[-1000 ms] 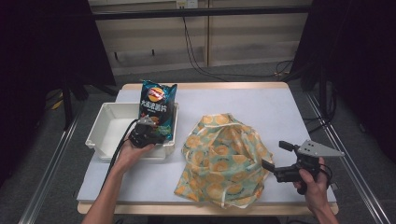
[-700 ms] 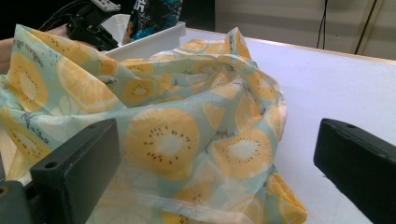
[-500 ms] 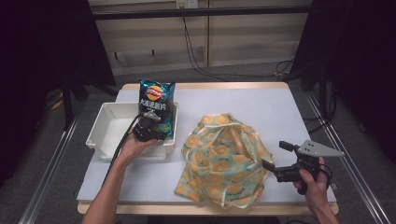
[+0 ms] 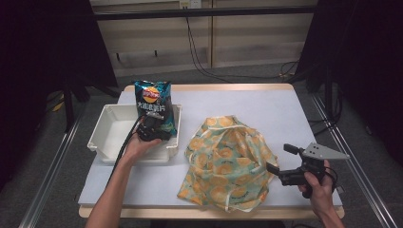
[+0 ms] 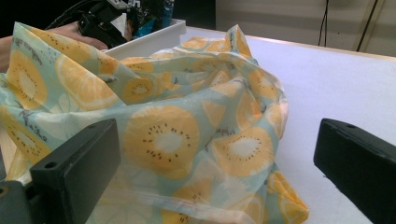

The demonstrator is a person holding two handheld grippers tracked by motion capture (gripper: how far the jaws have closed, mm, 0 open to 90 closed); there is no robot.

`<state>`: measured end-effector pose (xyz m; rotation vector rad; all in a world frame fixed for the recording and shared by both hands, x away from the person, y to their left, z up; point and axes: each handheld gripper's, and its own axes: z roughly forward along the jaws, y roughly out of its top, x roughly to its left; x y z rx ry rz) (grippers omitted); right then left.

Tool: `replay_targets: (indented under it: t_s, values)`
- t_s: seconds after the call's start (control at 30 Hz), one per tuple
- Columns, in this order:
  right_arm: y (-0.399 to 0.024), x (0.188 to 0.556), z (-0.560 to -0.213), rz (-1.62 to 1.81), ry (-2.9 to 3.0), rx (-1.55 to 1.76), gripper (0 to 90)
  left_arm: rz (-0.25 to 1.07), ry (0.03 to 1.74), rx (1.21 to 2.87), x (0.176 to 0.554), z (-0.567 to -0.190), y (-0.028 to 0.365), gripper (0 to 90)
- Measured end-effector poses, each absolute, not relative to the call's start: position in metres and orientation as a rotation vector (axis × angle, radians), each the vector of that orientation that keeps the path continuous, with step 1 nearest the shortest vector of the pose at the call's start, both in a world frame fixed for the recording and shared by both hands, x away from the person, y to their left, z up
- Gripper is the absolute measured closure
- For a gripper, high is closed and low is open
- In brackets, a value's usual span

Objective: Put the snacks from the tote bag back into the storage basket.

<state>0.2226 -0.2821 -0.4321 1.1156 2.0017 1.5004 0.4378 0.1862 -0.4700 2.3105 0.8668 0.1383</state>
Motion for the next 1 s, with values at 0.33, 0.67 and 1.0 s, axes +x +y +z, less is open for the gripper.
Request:
replay_targets:
  t_s: [0.33,0.67,1.0]
  values:
    - [-0.282,0.223,-0.434,1.494,2.007,1.122,0.3,0.12,0.833,2.26,0.425,-0.467,0.19,74.5]
    - [-0.282,0.223,-0.435,1.494,2.01,1.123,0.3,0.183,0.831,2.114,0.403,-0.45,0.206,53.4]
    - [-0.28,0.223,-0.436,1.483,2.017,1.117,0.3,0.264,0.791,2.0,0.38,-0.434,0.212,31.9]
